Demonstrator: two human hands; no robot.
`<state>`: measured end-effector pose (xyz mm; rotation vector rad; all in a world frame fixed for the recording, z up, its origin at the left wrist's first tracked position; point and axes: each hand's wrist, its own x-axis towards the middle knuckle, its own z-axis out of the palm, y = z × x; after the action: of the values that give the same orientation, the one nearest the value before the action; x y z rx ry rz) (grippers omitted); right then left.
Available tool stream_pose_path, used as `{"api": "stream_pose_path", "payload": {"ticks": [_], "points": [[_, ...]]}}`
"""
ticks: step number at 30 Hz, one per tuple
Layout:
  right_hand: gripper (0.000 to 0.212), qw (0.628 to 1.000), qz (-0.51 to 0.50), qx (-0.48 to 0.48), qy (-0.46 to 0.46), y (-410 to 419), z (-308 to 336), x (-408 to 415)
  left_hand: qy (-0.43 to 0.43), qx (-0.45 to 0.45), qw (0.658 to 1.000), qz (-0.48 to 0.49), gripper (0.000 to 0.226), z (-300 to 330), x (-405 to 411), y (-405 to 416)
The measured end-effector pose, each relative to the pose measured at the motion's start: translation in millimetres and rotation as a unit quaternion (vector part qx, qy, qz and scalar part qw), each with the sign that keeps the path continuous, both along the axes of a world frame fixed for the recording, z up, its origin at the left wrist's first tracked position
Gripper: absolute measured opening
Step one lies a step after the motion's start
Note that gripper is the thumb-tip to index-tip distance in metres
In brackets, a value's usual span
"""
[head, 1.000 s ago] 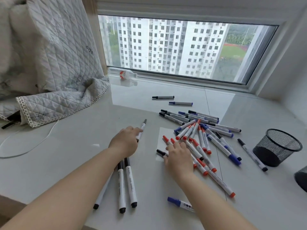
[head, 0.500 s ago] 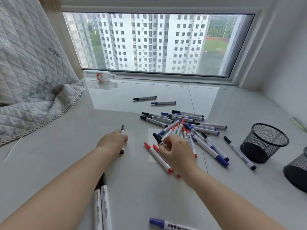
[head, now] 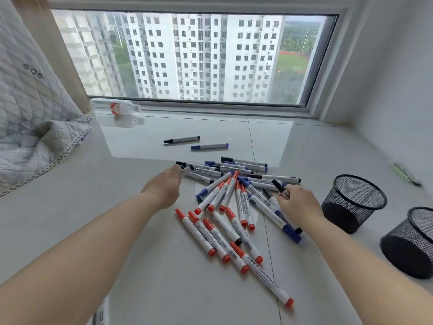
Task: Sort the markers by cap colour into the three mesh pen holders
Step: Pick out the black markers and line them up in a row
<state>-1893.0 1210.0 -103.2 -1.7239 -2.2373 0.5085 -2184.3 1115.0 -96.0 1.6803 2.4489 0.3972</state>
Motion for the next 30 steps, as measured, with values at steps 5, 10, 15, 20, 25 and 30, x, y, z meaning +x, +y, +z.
{"api": "stream_pose_path", "payload": {"ticks": [5,10,15,20,25,30], "points": [[0.023,0.998,0.014,-0.042,-0.047,10.9,-7.9,0.2,0.071,-0.003,0.997,-0.042,0.027,-1.6,2.8,41.1],[0.015,0.995,-0.028,-0.009,-0.097,13.0,-7.9,1.4,0.132,-0.067,0.987,-0.06,0.038,-11.6,0.7,62.4],[0.016,0.976,-0.046,0.081,-0.196,6.1,-2.5,19.2,0.127,-0.061,0.988,-0.061,0.051,-18.7,-2.3,70.3],[0.031,0.954,-0.048,0.049,-0.291,8.9,-8.3,22.4,0.186,-0.081,0.977,-0.072,0.035,-19.1,-2.6,72.8],[0.036,0.958,-0.041,-0.008,-0.282,12.8,-21.2,21.7,0.139,-0.072,0.985,-0.067,0.023,-25.3,-4.8,68.9],[0.03,0.969,-0.047,0.001,-0.242,12.8,-20.6,22.2,0.098,-0.076,0.992,-0.022,0.02,-25.4,4.3,59.9]]}}
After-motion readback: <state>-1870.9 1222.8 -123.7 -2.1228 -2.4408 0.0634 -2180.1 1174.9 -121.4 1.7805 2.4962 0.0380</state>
